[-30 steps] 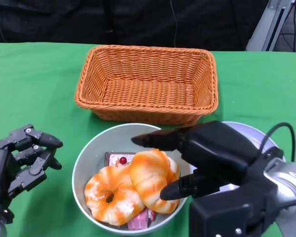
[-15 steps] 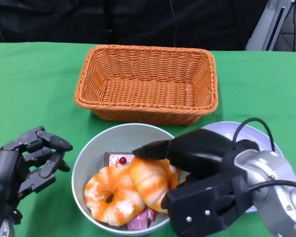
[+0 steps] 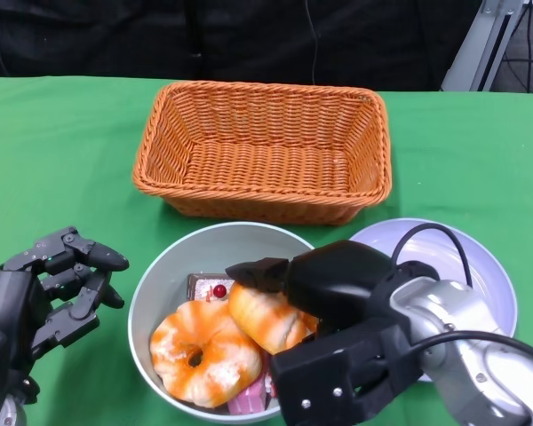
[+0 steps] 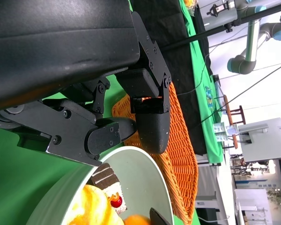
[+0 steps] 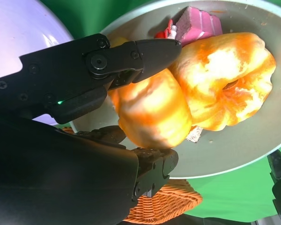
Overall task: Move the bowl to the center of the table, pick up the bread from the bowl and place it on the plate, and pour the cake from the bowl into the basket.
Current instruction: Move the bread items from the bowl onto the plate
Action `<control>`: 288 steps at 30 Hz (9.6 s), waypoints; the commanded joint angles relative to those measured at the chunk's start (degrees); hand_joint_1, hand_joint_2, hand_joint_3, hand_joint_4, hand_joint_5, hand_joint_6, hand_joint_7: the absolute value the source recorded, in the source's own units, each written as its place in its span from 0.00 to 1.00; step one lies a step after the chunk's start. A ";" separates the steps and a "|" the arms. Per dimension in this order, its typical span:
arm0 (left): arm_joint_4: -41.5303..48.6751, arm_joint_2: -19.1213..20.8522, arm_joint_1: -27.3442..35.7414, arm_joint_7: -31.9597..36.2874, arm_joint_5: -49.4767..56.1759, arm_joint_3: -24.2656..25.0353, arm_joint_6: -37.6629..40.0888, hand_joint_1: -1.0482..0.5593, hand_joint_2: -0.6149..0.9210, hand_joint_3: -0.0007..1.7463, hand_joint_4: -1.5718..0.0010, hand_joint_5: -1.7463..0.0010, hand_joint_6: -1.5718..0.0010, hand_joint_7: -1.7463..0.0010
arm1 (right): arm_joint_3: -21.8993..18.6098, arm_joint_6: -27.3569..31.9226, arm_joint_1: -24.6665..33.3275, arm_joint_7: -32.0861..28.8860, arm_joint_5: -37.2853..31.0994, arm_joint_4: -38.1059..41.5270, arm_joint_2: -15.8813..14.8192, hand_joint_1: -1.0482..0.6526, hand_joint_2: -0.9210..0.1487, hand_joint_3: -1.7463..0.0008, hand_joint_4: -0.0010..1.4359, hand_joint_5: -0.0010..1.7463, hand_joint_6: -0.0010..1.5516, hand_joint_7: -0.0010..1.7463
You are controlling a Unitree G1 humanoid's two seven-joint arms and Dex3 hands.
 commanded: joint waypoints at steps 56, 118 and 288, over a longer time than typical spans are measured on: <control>2.87 1.82 -0.35 1.29 1.72 0.08 -3.14 0.58 0.90 0.38 0.52 0.14 0.49 0.36 | -18.05 -22.45 11.47 -28.59 21.52 -3.54 3.36 0.54 0.00 0.98 0.53 0.80 0.69 0.19; 2.83 3.14 -0.25 -0.79 -2.08 1.15 -1.82 0.59 0.88 0.40 0.51 0.15 0.48 0.36 | -9.01 -0.97 15.78 -10.25 -7.54 3.31 -10.14 0.35 0.02 1.00 0.21 0.00 0.21 0.00; 6.02 3.17 -2.20 -1.98 -1.61 1.68 -2.37 0.60 0.89 0.38 0.52 0.15 0.48 0.38 | -18.45 -10.78 19.40 -11.18 18.78 -25.64 -6.94 0.25 0.00 0.98 0.63 0.00 0.40 0.00</control>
